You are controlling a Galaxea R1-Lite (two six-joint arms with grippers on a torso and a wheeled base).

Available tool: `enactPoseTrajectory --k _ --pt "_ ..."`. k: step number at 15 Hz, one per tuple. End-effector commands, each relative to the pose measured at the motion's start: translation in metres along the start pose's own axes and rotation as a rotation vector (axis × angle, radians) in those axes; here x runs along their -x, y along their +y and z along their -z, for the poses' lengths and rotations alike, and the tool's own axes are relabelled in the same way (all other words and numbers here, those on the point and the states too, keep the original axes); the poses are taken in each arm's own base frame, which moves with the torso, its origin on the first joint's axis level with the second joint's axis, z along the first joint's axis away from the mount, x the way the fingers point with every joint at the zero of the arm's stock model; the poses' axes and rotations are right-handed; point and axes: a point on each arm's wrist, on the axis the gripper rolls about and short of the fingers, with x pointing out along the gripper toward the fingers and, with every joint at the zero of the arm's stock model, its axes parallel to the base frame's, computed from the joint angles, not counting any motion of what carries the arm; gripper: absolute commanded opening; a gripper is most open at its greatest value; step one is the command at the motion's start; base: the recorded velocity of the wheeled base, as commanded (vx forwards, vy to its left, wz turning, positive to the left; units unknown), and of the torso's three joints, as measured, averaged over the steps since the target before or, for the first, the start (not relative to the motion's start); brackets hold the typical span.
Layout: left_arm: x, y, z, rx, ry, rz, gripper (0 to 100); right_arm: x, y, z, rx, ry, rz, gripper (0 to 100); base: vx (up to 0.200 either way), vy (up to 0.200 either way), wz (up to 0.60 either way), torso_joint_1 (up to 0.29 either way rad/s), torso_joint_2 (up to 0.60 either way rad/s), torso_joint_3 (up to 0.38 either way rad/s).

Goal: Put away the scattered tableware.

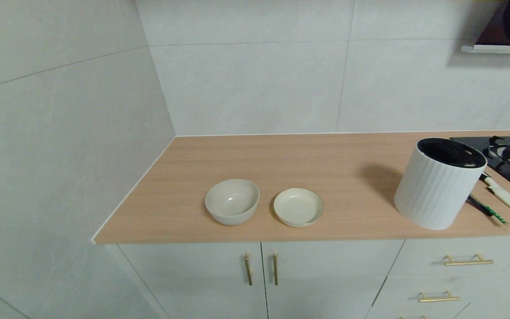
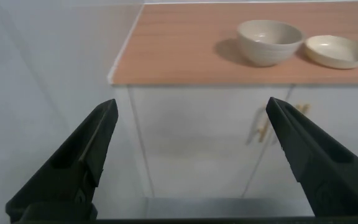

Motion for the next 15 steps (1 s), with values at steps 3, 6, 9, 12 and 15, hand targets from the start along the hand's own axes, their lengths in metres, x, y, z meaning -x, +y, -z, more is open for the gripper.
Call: enactPoseTrajectory --k 3,6,9,12,15 --pt "0.0000 0.0000 0.0000 0.001 0.000 -0.001 100 -0.0001 0.0000 0.0000 0.000 0.001 -0.001 100 0.000 0.133 0.00 0.000 0.00 0.002" --pt "0.0000 0.0000 0.0000 0.001 0.000 0.000 100 -0.0001 0.0000 0.0000 0.000 0.001 -0.001 100 0.000 0.000 0.00 0.000 0.00 0.000" --pt "0.0000 0.0000 0.0000 0.001 0.000 0.000 100 -0.0001 0.0000 0.0000 0.000 0.001 -0.001 100 0.000 0.000 0.00 0.000 0.00 0.000" --pt "0.0000 0.0000 0.0000 0.001 0.000 -0.001 100 -0.0001 0.0000 0.0001 0.000 0.002 -0.001 100 0.000 0.000 0.00 0.000 0.00 0.000" --pt "0.0000 0.0000 0.0000 0.001 0.000 0.000 100 -0.0001 0.0000 0.0000 0.000 0.001 -0.001 100 0.000 0.000 0.00 0.000 0.00 0.000"
